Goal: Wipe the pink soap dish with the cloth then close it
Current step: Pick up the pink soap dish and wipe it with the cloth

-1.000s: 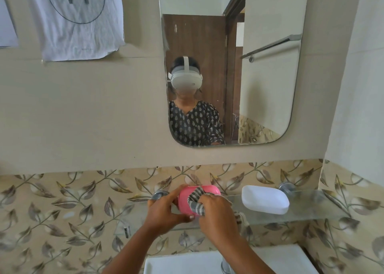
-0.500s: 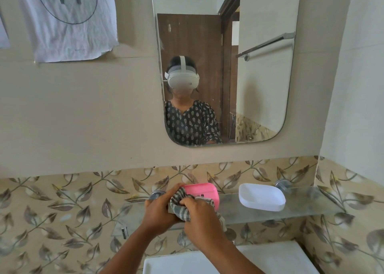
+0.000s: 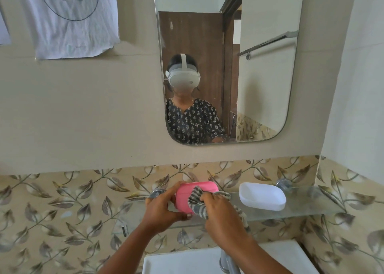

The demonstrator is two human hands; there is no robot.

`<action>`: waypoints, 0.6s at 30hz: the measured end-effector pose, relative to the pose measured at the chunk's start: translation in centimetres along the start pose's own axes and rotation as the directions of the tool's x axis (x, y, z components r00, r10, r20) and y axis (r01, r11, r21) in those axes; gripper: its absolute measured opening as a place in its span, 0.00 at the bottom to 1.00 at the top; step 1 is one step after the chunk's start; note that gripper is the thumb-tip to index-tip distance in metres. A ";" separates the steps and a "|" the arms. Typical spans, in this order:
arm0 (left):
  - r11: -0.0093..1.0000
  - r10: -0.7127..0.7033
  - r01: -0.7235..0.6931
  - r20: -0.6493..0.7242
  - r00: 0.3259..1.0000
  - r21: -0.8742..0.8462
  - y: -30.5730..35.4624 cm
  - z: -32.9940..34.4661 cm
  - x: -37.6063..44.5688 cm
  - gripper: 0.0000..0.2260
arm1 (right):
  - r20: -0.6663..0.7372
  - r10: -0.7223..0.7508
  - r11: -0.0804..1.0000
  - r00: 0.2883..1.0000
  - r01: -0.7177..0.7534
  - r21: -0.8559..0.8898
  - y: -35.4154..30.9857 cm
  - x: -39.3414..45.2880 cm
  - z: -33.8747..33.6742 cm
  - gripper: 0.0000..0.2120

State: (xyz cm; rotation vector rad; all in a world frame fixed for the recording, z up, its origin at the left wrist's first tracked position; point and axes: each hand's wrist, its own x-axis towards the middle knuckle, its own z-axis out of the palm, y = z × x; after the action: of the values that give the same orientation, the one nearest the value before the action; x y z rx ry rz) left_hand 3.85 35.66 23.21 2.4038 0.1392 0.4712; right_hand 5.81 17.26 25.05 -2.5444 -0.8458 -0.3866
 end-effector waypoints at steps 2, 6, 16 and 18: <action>1.000 0.001 -0.001 -0.004 1.000 -0.022 -0.2 0.1 0.1 0.45 | 0.001 0.005 0.999 1.000 -0.005 0.047 0.0 0.0 0.3 0.19; 0.997 0.024 -0.022 0.019 1.000 -0.071 -0.8 0.2 0.4 0.46 | 0.000 0.013 0.987 1.000 -0.013 0.161 -0.2 0.0 0.8 0.22; 0.996 0.090 -0.090 -0.010 0.996 0.029 -0.4 0.0 0.1 0.37 | -0.042 0.043 0.928 0.998 -0.025 0.372 -3.1 0.5 2.2 0.17; 0.996 0.082 -0.081 -0.022 0.996 0.044 -0.6 0.1 0.1 0.39 | -0.028 0.018 0.939 0.999 -0.007 0.345 -2.8 0.3 2.2 0.19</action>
State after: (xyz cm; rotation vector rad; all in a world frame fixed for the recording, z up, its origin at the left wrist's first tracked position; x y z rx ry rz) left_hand 3.99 36.05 22.82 2.4537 0.0628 0.5397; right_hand 4.59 20.52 24.19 -2.2124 -0.8065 -0.2469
